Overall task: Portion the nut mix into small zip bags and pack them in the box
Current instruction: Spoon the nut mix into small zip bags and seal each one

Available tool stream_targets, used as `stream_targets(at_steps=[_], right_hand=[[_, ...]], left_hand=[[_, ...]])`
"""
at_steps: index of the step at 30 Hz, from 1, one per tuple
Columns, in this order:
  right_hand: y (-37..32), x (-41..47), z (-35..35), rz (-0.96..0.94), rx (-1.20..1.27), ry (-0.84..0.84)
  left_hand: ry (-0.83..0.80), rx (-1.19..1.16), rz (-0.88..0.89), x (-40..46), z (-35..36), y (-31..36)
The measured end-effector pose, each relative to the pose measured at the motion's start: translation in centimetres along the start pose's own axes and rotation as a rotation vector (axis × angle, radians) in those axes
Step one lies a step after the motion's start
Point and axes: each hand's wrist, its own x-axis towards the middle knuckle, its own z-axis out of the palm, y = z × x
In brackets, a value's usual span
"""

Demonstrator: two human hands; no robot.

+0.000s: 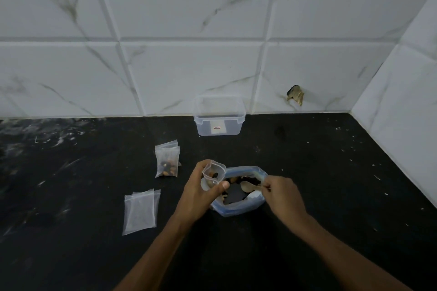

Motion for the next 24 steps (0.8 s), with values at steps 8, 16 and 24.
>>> stream_targets(at_steps=[8, 16, 24], right_hand=[[-1.4, 0.7, 1.5, -0.064, 0.027, 0.040], [-2.5, 1.0, 2.9, -0.062, 0.154, -0.064], [-2.5, 2.2, 2.6, 0.224, 0.422, -0.253]], left_hand=[[0.033, -0.009, -0.036, -0.1, 0.0, -1.0], [-0.019, -0.055, -0.078, 1.0, -0.7, -1.6], [-0.048, -0.044, -0.078, 1.2, -0.6, -1.6]])
